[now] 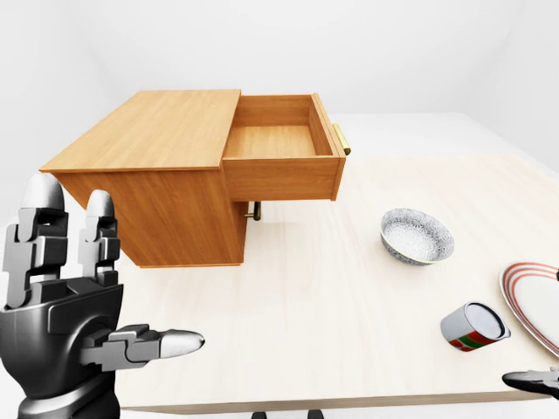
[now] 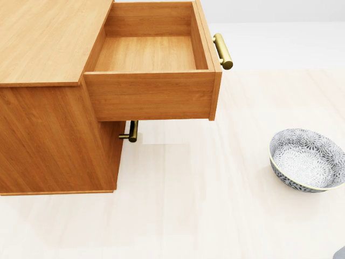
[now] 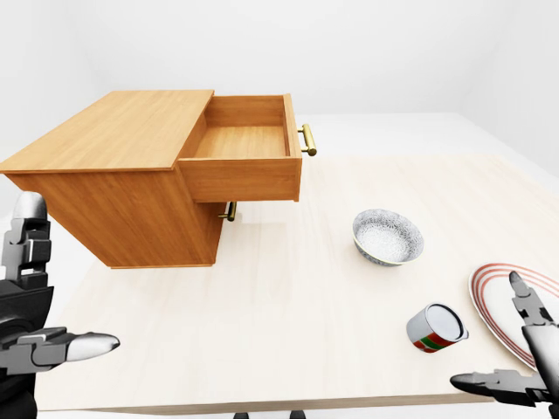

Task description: Put the ketchup in the top drawer of the cabinet.

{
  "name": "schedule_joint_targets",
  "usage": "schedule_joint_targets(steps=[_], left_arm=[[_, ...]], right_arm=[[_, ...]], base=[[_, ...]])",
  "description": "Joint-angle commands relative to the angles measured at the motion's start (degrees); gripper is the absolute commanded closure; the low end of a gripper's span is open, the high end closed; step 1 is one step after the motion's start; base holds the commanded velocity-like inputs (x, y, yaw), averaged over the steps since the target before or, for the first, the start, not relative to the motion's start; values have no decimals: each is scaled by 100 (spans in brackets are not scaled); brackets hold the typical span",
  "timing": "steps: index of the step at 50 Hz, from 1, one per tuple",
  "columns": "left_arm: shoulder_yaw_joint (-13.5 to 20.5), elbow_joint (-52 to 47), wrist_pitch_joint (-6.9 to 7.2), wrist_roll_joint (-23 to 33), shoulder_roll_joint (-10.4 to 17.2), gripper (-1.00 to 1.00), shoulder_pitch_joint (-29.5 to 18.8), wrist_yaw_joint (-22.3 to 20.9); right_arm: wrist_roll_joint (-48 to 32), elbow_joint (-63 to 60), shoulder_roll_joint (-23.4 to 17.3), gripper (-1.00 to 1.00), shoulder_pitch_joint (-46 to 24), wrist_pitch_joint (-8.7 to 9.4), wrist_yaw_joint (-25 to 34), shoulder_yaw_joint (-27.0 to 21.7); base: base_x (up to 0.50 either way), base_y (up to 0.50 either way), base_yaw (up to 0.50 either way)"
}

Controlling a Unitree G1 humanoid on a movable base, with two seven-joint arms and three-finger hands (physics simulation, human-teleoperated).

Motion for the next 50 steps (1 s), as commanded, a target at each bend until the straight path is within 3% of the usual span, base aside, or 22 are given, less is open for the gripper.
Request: schedule_joint_targets(steps=[1,25,50], left_arm=[[-33,14,0,15,7,-100,10,15],[-26,20,0,9,5,-100,23,-8],[-100,66,0,71,-16,-100,48,-26]], right_arm=[[-71,265,-153,-98,-104,0,0,201],[-159,655,-259,-98,-152,0,0,652],[57,1722,-584,-98,-208,0,0,788]], base=[[0,0,0],[0,0,0],[0,0,0]])
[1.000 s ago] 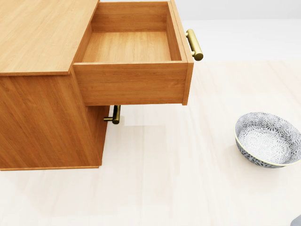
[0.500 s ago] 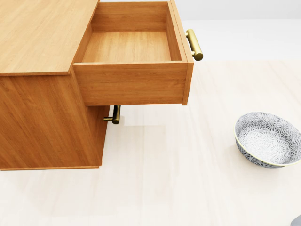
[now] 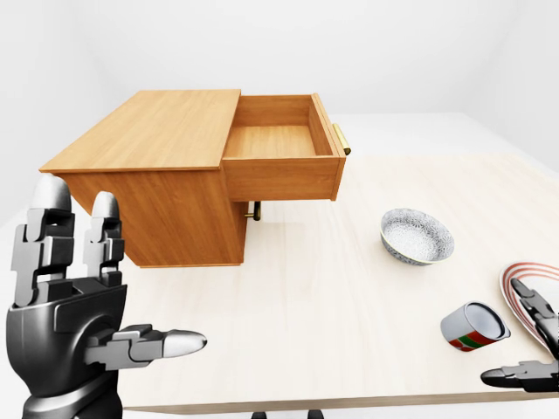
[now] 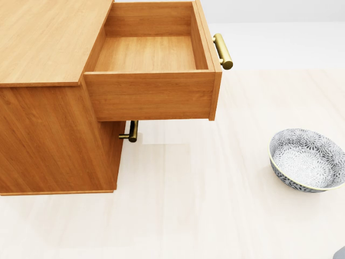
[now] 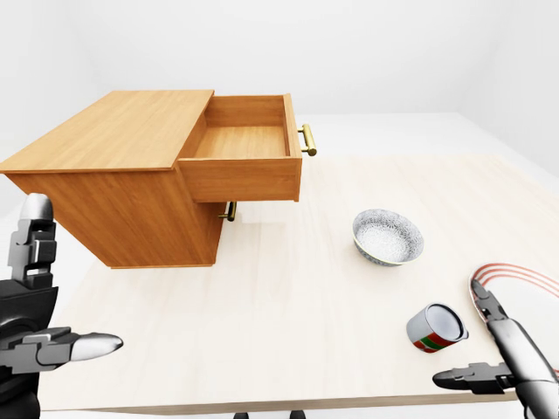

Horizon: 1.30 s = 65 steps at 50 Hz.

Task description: Put the ketchup in the top drawer of the cabinet.

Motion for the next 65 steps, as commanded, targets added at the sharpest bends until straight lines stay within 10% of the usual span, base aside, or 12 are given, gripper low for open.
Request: schedule_joint_targets(steps=[1,44,45,46,47,65], left_arm=[[-39,38,0,33,-12,-100,17,-15],[-75,82,0,69,8,-100,6,28],[-83,90,0,75,7,-100,4,31],[-104,85,0,92,5,-100,10,35],[-112,87,0,100,4,-100,11,37],[-46,27,0,48,-1,-100,16,34]], right_arm=[[46,406,-151,-98,-62,0,0,112],[50,1150,-338,-87,-87,0,0,561],[62,1147,-337,-59,-83,0,0,561],[86,1123,-335,79,-86,0,0,546],[95,1104,-333,100,-79,0,0,539],[-23,781,-222,100,-86,0,0,616]], base=[[0,0,0],[0,0,0],[0,0,0],[0,0,0],[0,0,0],[0,0,0]])
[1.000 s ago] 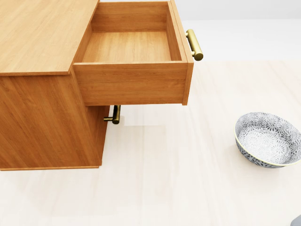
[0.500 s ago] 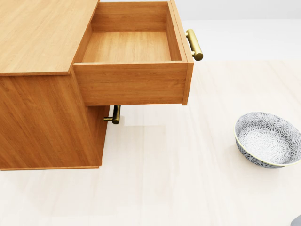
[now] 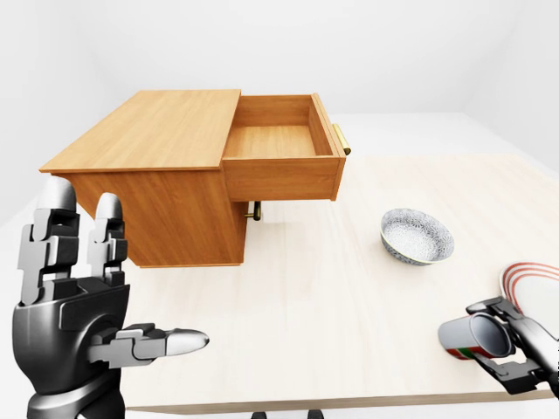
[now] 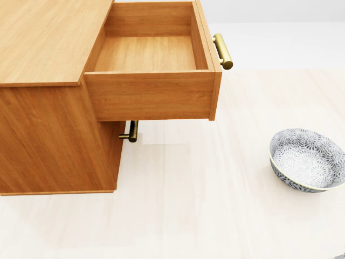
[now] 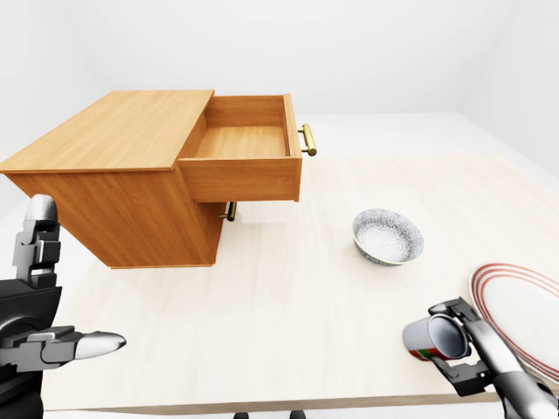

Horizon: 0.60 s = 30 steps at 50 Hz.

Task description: Put the ketchup in the top drawer of the cabinet.

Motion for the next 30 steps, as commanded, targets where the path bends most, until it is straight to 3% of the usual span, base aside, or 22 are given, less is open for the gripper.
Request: schedule_joint_targets(steps=[1,15,24,30], left_arm=[[41,-17,0,-24,-2,-100,-11,0],[70,-37,0,-57,-1,-100,-21,-3],[124,-30,0,-92,25,-100,-74,19],[111,-66,0,-91,13,-100,-48,22]], right_arm=[[-121,-275,100,100,-12,0,0,79],[-1008,-2600,347,100,-363,0,0,404],[-1821,-3760,134,100,-1044,0,0,1424],[-2670,-4559,246,100,-1451,0,0,2293]], base=[[0,0,0],[0,0,0],[0,0,0],[0,0,0]])
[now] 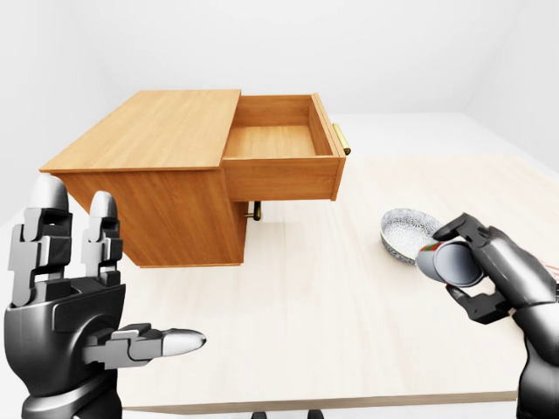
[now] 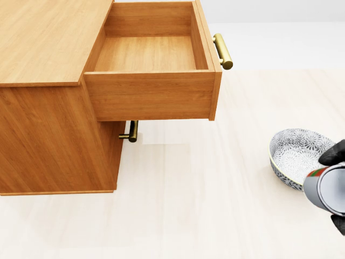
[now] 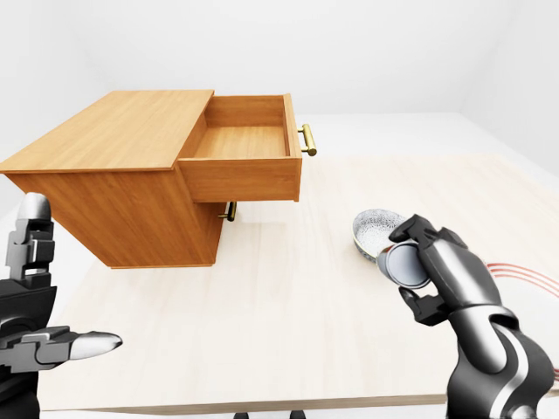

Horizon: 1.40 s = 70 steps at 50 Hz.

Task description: Put the ketchup in the top drawer of the cabinet.

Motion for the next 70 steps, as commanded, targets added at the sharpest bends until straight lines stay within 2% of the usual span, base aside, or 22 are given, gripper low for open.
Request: schedule_joint_targets(steps=[1,10,14,18,46,50,52,54,60,62,65,70], left_arm=[[17,-40,0,-19,-2,-100,2,8],[64,-71,0,-69,7,-100,-15,11],[58,-68,0,-59,-5,-100,-10,-3],[39,-108,0,-56,-17,-100,18,-13],[51,-111,0,-52,-24,-100,15,-20],[51,-120,0,-54,-27,-100,24,-33],[43,-132,0,-51,-31,-100,27,-32],[24,-113,0,-33,-28,-100,12,-30],[-78,9,0,52,-2,-100,-7,3],[-55,-6,0,22,1,-100,1,4],[-32,-14,0,0,5,-100,-1,9],[-27,-28,0,-7,3,-100,5,0]], right_arm=[[-1240,-1418,46,100,-719,0,0,1183],[-2023,-1955,272,100,-1244,0,0,1933],[-2486,-2134,489,100,-1440,0,0,2288],[-2579,-2300,802,100,-1432,0,0,2529],[-2654,-2265,828,100,-1470,0,0,2528],[-3365,-2117,584,100,-2081,0,0,2528],[-3477,-2041,389,100,-2283,0,0,2583],[-3364,-1839,-198,100,-2565,0,0,2740],[-2880,-1318,-1449,100,-3296,0,0,3077],[-2572,-1036,-1890,100,-3758,0,0,3239],[-2403,-561,-2108,100,-4261,0,0,3374],[-2193,229,-2245,100,-5129,0,0,3547]], base=[[0,0,0],[0,0,0],[0,0,0],[0,0,0],[0,0,0],[0,0,0],[0,0,0],[0,0,0],[0,0,0],[0,0,0],[0,0,0],[0,0,0]])
